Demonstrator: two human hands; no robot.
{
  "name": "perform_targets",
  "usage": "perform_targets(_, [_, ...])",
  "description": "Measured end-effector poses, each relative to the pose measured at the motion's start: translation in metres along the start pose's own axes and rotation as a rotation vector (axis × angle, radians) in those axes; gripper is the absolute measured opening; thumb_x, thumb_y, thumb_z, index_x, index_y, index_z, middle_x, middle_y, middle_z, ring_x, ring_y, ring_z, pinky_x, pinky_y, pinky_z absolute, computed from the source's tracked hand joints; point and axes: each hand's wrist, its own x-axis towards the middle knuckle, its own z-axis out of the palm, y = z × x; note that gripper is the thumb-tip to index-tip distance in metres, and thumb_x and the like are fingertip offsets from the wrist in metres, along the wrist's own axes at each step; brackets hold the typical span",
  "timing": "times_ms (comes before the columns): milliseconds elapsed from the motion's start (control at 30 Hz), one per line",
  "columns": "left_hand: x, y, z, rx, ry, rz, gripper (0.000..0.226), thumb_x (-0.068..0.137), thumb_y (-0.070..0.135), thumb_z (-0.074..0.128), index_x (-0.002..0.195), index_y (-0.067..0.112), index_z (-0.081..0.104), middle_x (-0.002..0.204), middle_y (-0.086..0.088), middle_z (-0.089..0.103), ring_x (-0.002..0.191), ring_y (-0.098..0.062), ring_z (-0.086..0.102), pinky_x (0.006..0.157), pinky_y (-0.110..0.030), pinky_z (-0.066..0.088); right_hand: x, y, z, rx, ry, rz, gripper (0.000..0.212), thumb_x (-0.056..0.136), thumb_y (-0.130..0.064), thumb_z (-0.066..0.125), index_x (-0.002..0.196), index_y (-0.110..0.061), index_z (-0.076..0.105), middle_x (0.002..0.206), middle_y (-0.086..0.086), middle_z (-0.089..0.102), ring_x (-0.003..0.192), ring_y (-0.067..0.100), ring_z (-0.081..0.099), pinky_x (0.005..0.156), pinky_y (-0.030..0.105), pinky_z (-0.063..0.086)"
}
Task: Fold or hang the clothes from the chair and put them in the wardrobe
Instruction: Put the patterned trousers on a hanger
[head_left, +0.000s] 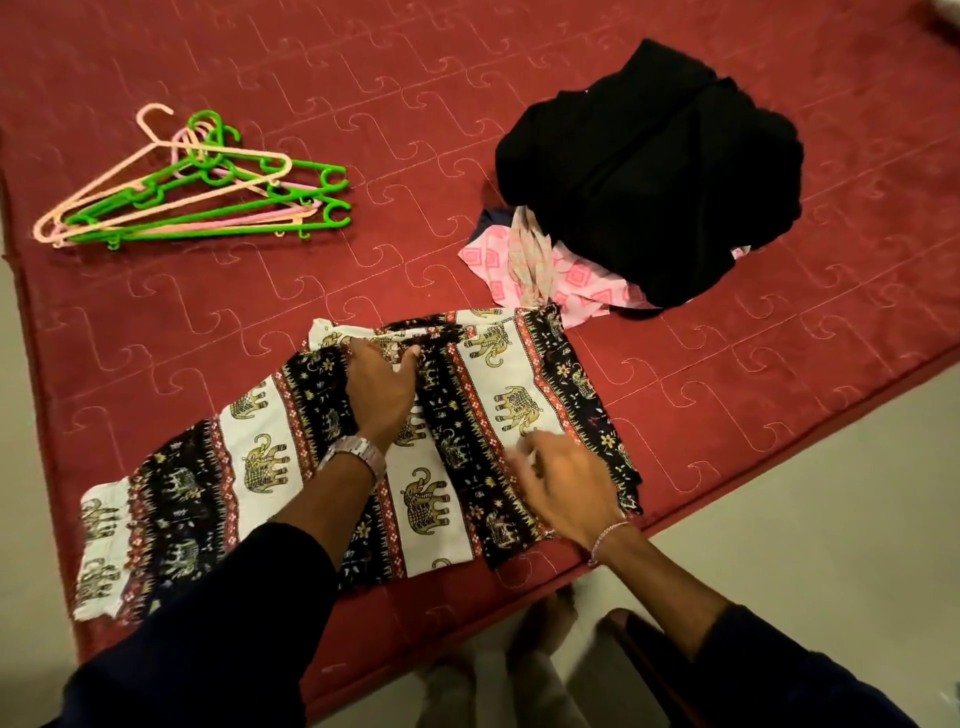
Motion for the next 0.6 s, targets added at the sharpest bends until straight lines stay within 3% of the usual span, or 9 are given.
perform_targets(67, [-0.009,0.0,0.003,0.052,-0.039,0.012,0.047,0.091,0.046,0.068,0.109,0.008,0.047,0.091,-0.011,0.062,0.072,-0.022,0.059,0.059,-0.036,0.055,0.012,0.018,-0.003,-0.06,0.16,0.167,0.033,0.1,-0.047,0.048,0.111,-0.017,0.057,0.1,-0.001,0.058,0.087,0.014,0.051,0.076,0.032,0.05])
perform_targets(167, [-0.02,0.004,0.006,0.123,-0.1,-0.013,0.043,0.092,0.045,0.067,0.107,0.01,0.049,0.086,-0.009,0.063,0.067,-0.02,0.059,0.051,-0.029,0.047,0.036,0.038,-0.016,0.107,0.126,0.477,0.044,0.097,-0.041,0.058,0.125,-0.008,0.047,0.117,0.01,0.055,0.101,0.024,0.053,0.087,0.04,0.053])
perform_targets(233, [-0.026,0.007,0.007,0.172,-0.071,-0.042,0.044,0.092,0.041,0.068,0.113,0.007,0.049,0.082,-0.004,0.06,0.065,-0.017,0.058,0.047,-0.025,0.04,0.053,0.043,-0.029,0.386,0.045,0.636,0.04,0.098,-0.036,0.06,0.123,-0.007,0.047,0.104,0.006,0.06,0.086,0.018,0.059,0.07,0.022,0.053])
perform_targets(300, [-0.035,0.01,0.008,0.187,-0.056,-0.062,0.047,0.094,0.037,0.068,0.12,0.003,0.047,0.08,0.0,0.055,0.062,-0.013,0.054,0.046,-0.024,0.038,0.068,0.047,-0.039,0.598,-0.078,0.728,0.03,0.099,-0.033,0.061,0.114,-0.007,0.056,0.079,-0.001,0.057,0.058,0.008,0.051,0.044,0.013,0.04])
perform_targets(367, [-0.044,0.008,0.013,0.197,-0.107,-0.086,0.049,0.094,0.037,0.066,0.121,0.001,0.048,0.09,-0.007,0.063,0.074,-0.023,0.064,0.055,-0.031,0.052,0.076,0.049,-0.046,0.663,-0.19,0.706,0.021,0.099,-0.033,0.06,0.103,-0.012,0.063,0.063,-0.005,0.047,0.041,0.004,0.038,0.036,0.015,0.03])
perform_targets(433, [-0.048,0.006,0.016,0.187,-0.157,-0.161,0.046,0.093,0.036,0.068,0.116,0.001,0.051,0.098,-0.012,0.067,0.086,-0.031,0.068,0.066,-0.037,0.057,0.079,0.044,-0.053,0.649,-0.235,0.585,0.017,0.1,-0.034,0.057,0.097,-0.018,0.061,0.061,-0.007,0.045,0.037,0.0,0.035,0.036,0.014,0.028])
perform_targets(600, [-0.04,0.009,0.018,-0.008,-0.163,-0.274,0.019,0.091,0.024,0.071,0.098,0.007,0.066,0.095,-0.011,0.071,0.082,-0.027,0.068,0.073,-0.039,0.06,0.07,0.033,-0.07,0.507,-0.07,0.31,0.014,0.102,-0.032,0.053,0.089,-0.029,0.053,0.082,-0.012,0.056,0.064,0.004,0.051,0.053,0.016,0.035])
